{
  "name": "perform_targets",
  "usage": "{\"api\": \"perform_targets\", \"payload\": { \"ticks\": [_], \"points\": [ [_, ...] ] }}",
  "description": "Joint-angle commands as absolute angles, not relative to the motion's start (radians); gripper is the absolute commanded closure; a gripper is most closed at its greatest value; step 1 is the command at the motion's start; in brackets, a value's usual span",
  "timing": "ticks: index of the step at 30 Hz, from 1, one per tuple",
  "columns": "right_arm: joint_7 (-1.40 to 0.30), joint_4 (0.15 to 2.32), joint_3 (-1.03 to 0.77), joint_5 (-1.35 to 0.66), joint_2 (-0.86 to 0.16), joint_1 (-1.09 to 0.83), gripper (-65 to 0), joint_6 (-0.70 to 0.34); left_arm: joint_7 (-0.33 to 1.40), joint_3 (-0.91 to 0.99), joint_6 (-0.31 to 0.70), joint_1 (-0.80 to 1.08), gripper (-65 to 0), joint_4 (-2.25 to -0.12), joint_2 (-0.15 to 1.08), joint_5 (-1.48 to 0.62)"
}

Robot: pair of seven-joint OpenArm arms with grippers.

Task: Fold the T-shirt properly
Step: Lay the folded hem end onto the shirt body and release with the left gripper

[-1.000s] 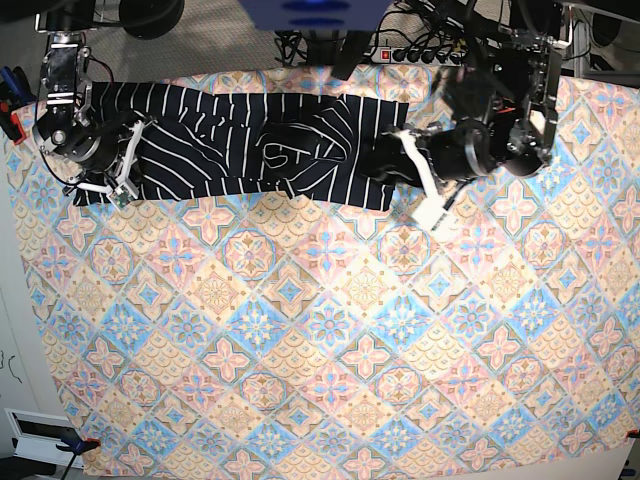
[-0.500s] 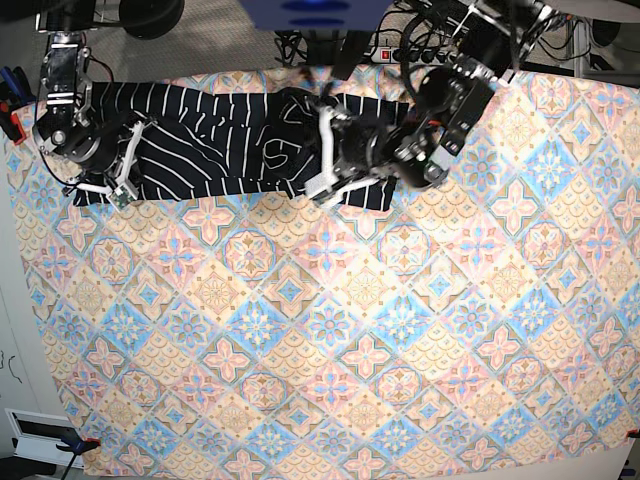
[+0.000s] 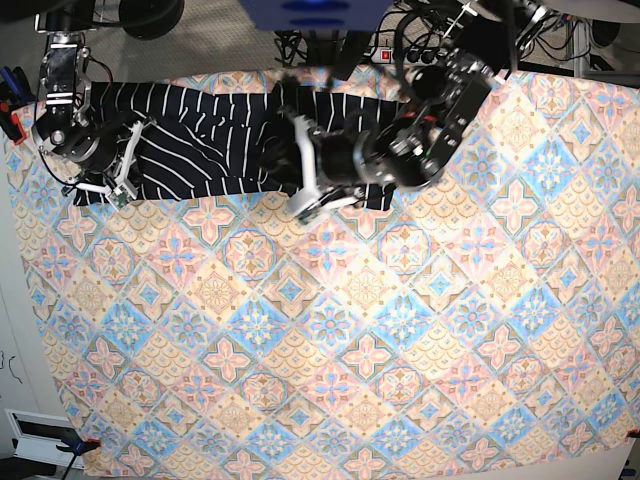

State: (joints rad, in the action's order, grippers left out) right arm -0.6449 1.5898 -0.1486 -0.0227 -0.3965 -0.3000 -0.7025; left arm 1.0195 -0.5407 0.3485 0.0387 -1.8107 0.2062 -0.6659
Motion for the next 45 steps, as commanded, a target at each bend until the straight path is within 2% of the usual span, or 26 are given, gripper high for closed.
{"api": "perform_targets", "payload": {
  "ticks": [1,12,17,21,25,32,45],
  "points": [
    [-0.63,1.607,-0.157,-0.03,-0.412,-0.292,-1.6,-0.698,0.986,-0.496,0.352,0.053,-14.9,-1.853,0.222,-0.677],
    [-0.63,1.607,-0.151,-0.03,-0.412,-0.292,-1.6,-0.698,0.984,0.008,0.349,0.328,-15.7,-1.903,0.248,-0.691],
    [-0.63,1.607,-0.151,-0.03,-0.412,-0.292,-1.7,-0.698,1.078,0.154,0.346,0.349,-15.7,-1.862,0.243,-0.799],
    [-0.63,1.607,-0.151,-0.03,-0.41,-0.292,-1.7,-0.698,1.122,0.278,0.346,0.329,-15.8,-1.719,0.205,-0.851],
    [-0.63,1.607,-0.151,-0.03,-0.41,-0.292,-1.7,-0.698,1.122,0.295,0.346,0.318,-16.2,-1.632,0.191,-0.851],
    [-0.63,1.607,-0.151,-0.03,-0.41,-0.292,-1.7,-0.698,1.124,0.292,0.351,0.315,-29.2,-1.616,0.179,-0.851],
    [-0.63,1.606,-0.151,-0.03,-0.41,-0.292,-1.7,-0.698,1.122,0.12,0.348,0.245,-29.6,-1.589,0.174,-0.849]
  ]
}}
